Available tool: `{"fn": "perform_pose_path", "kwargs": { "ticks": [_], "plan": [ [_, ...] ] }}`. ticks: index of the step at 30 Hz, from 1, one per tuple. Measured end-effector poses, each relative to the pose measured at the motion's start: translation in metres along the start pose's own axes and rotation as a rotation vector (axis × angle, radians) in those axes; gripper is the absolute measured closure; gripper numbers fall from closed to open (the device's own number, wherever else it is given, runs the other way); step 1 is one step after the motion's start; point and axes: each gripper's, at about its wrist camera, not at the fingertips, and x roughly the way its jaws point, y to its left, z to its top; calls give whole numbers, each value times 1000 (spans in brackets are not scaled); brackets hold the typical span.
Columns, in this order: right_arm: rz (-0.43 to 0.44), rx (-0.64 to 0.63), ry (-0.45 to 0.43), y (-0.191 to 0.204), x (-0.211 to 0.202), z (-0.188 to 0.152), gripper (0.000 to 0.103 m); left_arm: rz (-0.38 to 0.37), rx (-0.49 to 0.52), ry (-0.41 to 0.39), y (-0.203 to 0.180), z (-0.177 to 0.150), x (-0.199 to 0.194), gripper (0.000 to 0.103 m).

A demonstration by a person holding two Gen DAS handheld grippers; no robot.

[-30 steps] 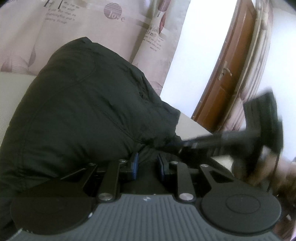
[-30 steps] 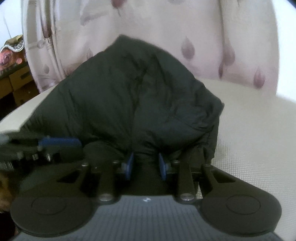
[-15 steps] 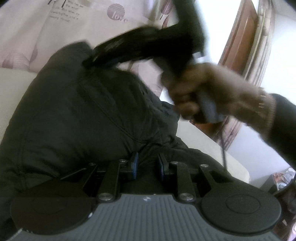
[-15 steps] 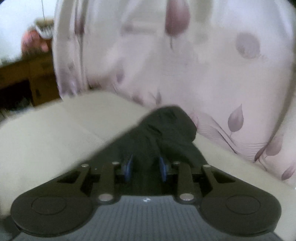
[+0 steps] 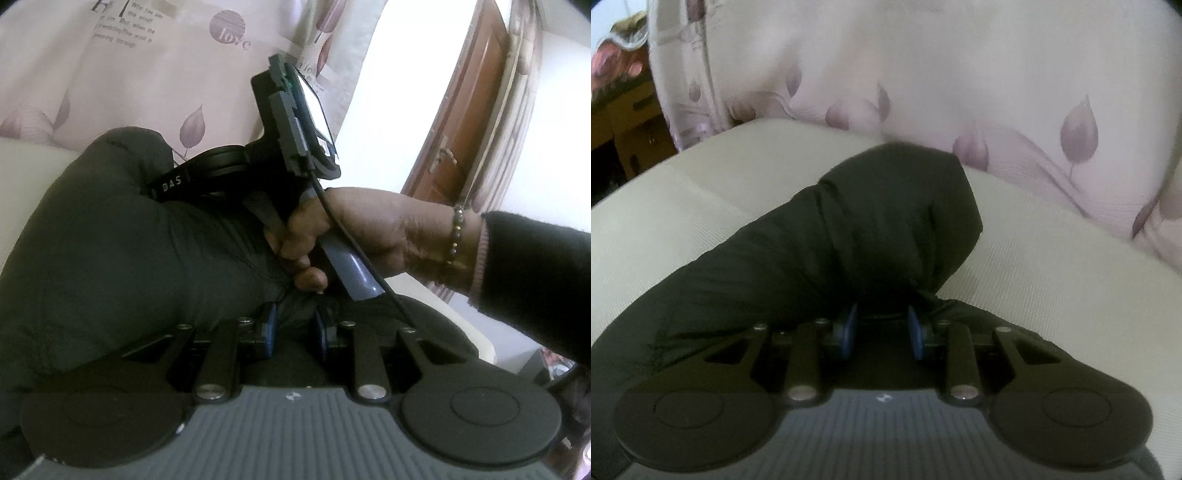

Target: Fold large clothes

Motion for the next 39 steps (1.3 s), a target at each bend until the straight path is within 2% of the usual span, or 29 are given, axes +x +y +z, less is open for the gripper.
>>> {"fn": "perform_pose_path", "kwargs": {
  "ticks": [7, 10, 12, 16, 20, 23, 28, 35, 39],
  "plan": [
    [37, 69, -13, -14, -4, 2, 75, 10, -24, 26, 3, 10, 2, 75],
    [63, 171, 6, -27, -12, 6, 74, 17, -34, 40, 2, 14, 4, 75],
    [58, 202, -16, -29, -27, 7, 74, 22, -42, 45, 3, 16, 5, 75],
    [19, 190, -116, -30, -75, -3, 72, 25, -44, 48, 4, 18, 6, 75],
    [-84, 175, -140, -41, -104, -29, 69, 30, -41, 48, 3, 20, 6, 75],
    [-111, 195, -86, -49, -99, -52, 69, 34, -31, 52, 0, 21, 8, 75],
    [-82, 300, -53, -60, -78, -69, 69, 47, -11, 61, -6, 23, 9, 75],
    [-18, 402, -96, -72, -74, -91, 69, 67, 6, 77, -11, 23, 11, 75],
    [-30, 387, -99, -68, -81, -87, 67, 77, 4, 79, -12, 24, 11, 75]
  ]
}}
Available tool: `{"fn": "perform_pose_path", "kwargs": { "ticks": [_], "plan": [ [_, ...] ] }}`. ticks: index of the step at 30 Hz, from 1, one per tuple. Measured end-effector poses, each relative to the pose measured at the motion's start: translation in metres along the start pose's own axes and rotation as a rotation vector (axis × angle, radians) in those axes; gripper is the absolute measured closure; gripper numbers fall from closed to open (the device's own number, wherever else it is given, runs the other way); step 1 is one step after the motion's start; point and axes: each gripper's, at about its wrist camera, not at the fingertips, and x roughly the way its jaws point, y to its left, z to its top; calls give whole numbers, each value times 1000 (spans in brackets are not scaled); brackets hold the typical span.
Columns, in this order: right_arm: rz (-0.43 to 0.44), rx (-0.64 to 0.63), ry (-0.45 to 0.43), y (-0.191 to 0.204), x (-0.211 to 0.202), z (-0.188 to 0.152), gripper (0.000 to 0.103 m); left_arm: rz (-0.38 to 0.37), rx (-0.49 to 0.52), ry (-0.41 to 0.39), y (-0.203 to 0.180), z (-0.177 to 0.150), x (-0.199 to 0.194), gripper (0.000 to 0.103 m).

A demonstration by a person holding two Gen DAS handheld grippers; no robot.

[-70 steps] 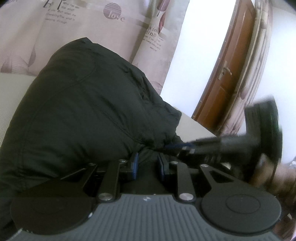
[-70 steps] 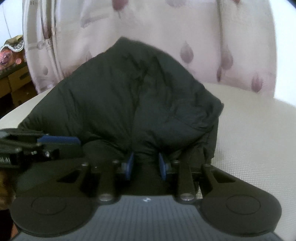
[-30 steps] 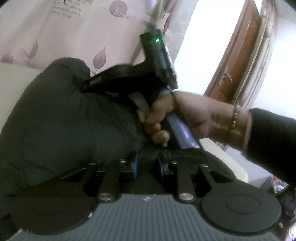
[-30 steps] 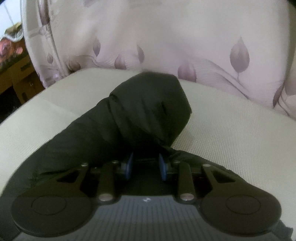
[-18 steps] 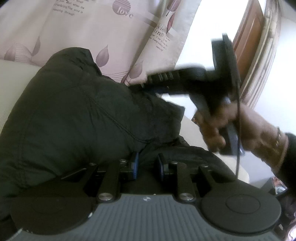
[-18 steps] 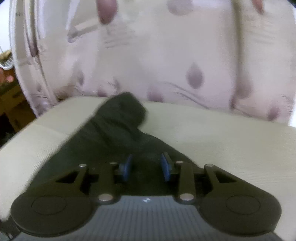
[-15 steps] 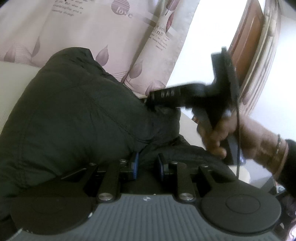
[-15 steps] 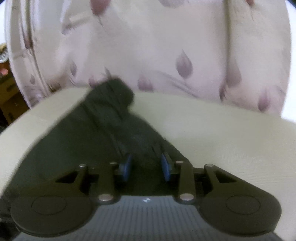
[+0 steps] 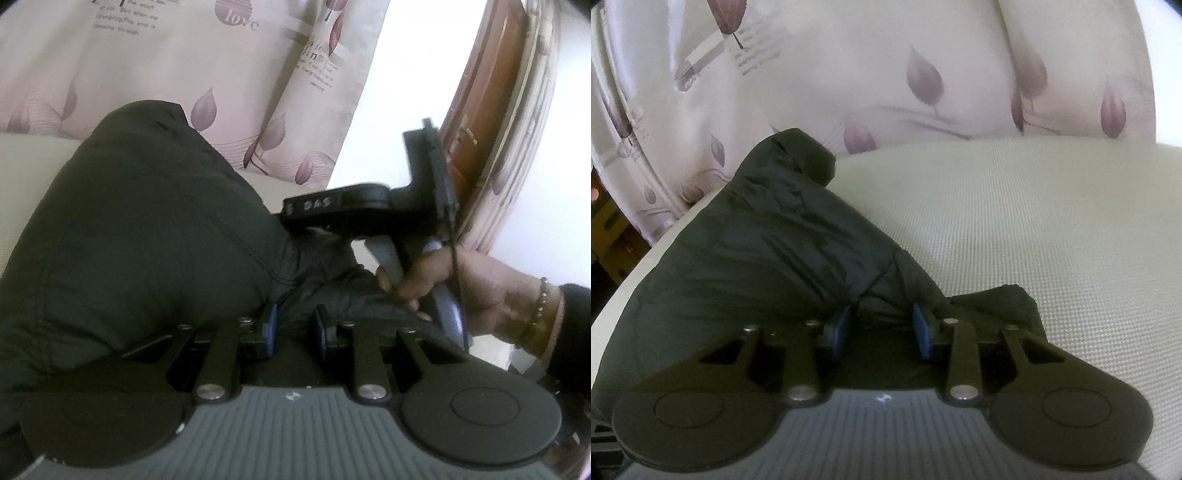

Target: Fold large clothes

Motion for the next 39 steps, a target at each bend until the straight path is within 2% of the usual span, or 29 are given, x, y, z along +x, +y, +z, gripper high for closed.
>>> {"fn": "perform_pose_path", "kwargs": {
  "ticks": [4, 6, 10, 14, 18, 22, 25, 28, 32, 33, 36, 39],
  "plan": [
    [-40, -61, -61, 12, -30, 0, 65, 9, 4, 1, -1, 1, 2, 75],
    [-37, -92, -105, 18, -54, -11, 65, 13, 5, 1, -3, 1, 3, 75],
    [-19, -157, -159, 36, -107, -51, 64, 17, 11, 0, -3, 1, 3, 75],
    [-55, -255, -142, 54, -144, -98, 64, 23, 16, -3, -4, 0, 4, 75],
    [-93, -334, -109, 64, -156, -131, 64, 30, 33, -3, -5, -1, 4, 75],
    [-113, -305, -70, 61, -142, -144, 64, 34, 40, -4, -6, -2, 5, 75],
    [-117, -297, -87, 57, -129, -155, 64, 42, 54, -7, -7, -4, 6, 75],
    [-55, -198, -85, 39, -128, -153, 62, 41, 64, -12, -7, -7, 6, 75],
    [-24, -180, -61, 38, -138, -139, 59, 37, 58, -7, -5, -6, 6, 75],
    [-27, -168, -83, 38, -147, -128, 59, 35, 57, -6, -5, -6, 7, 75],
    [-43, -172, -221, 38, -165, -92, 59, 37, 53, -5, -6, -6, 7, 75],
    [-45, -225, -237, 43, -144, -52, 59, 36, 59, -8, -7, -6, 6, 75]
  ]
}}
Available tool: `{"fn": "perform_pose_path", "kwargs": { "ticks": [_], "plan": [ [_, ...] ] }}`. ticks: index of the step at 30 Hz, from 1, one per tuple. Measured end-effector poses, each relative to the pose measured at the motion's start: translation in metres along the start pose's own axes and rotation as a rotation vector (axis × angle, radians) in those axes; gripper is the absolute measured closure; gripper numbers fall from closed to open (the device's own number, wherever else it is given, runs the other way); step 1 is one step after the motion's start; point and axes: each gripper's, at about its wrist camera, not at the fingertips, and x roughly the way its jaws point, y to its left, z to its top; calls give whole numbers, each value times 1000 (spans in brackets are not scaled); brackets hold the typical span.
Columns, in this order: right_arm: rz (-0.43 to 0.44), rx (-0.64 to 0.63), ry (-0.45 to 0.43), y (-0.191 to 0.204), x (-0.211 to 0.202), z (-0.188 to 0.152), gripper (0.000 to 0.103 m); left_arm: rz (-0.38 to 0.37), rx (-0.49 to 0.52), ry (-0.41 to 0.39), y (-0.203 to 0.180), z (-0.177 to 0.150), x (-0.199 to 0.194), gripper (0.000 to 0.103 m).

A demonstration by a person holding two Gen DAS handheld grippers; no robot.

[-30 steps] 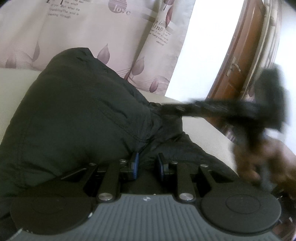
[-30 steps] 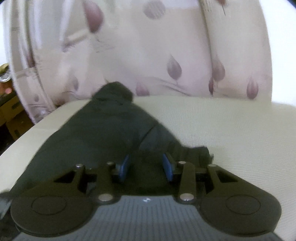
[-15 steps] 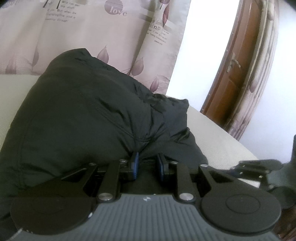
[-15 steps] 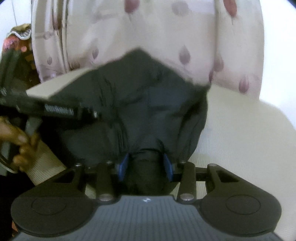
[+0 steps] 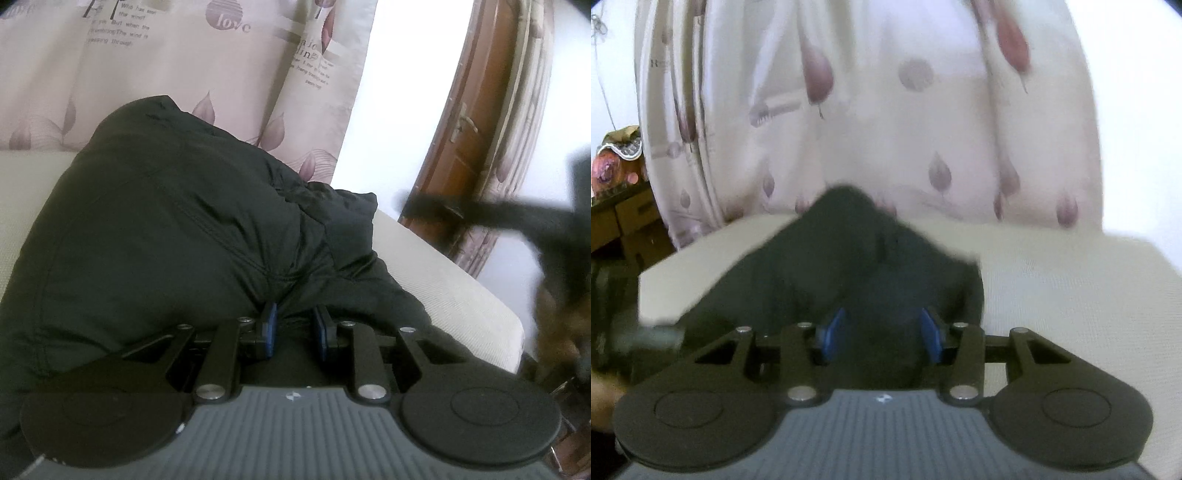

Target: Fold large clothes

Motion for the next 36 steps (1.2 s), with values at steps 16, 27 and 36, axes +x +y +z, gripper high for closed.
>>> {"fn": "perform_pose_path", "kwargs": {
  "ticks": [16, 27, 36],
  "plan": [
    [-24, 94, 186, -48, 124, -28, 68, 12, 27, -37, -7, -9, -9, 73],
    [78, -109, 77, 3, 85, 64, 66, -28, 129, -79, -47, -24, -30, 8],
    [196, -279, 173, 83, 197, 108, 66, -64, 51, -85, -37, -32, -37, 9]
  ]
}}
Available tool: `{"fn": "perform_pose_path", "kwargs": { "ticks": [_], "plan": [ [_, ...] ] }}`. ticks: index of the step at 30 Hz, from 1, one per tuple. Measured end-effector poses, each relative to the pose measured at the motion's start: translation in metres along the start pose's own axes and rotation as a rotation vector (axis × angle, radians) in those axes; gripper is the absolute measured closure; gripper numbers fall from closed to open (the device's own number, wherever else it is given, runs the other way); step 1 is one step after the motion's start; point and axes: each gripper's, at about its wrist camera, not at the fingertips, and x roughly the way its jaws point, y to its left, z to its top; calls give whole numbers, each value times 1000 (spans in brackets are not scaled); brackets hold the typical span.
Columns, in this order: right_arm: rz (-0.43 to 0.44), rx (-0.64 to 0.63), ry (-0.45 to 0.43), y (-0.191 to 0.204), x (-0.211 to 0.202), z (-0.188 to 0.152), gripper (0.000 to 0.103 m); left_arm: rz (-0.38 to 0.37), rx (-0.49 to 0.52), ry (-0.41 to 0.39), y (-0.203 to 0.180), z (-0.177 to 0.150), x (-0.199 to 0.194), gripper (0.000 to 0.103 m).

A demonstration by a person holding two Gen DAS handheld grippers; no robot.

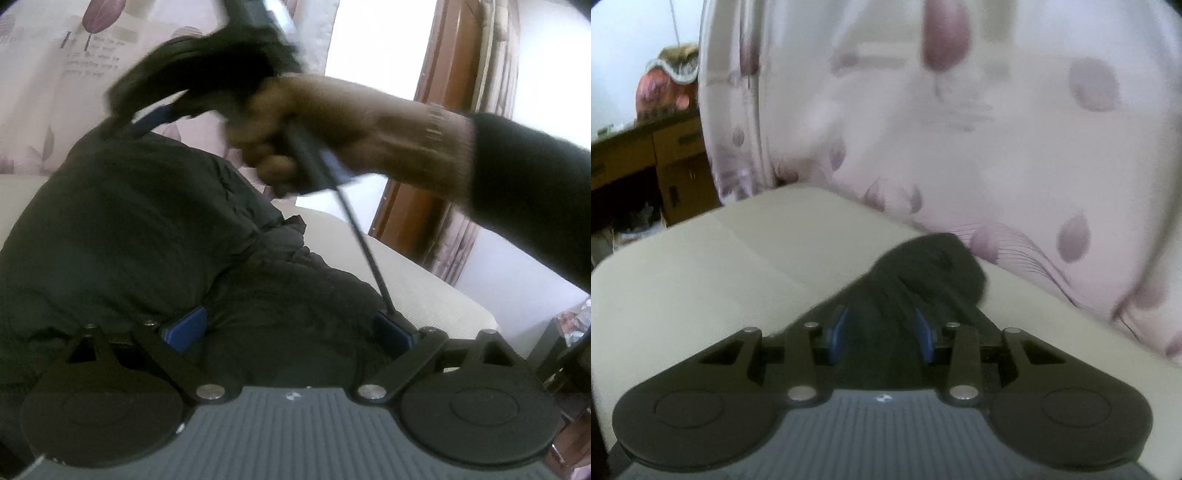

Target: Fold large clothes

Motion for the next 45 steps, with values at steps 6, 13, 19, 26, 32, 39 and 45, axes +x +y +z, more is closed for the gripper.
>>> {"fn": "perform_pose_path", "kwargs": {
  "ticks": [6, 13, 19, 26, 32, 39, 45],
  "plan": [
    [-18, 102, 117, -20, 65, -4, 67, -14, -19, -3, 10, 5, 5, 10],
    [26, 189, 201, -39, 92, -27, 67, -23, -92, 1, 21, 5, 2, 18],
    [27, 192, 186, -42, 93, -34, 67, -30, -140, -2, 29, 3, 0, 23],
    [34, 223, 142, -43, 94, -36, 66, -45, -199, -12, 42, 1, -1, 32],
    [48, 272, 113, -52, 34, -23, 61, -61, -189, 5, 45, 7, 2, 32],
    [1, 175, -63, -15, -144, -89, 57, -67, -178, -12, 46, 6, 0, 31],
    [-170, 158, -23, 41, -200, -196, 71, -65, -171, -13, 43, 2, 3, 31]
  ]
}}
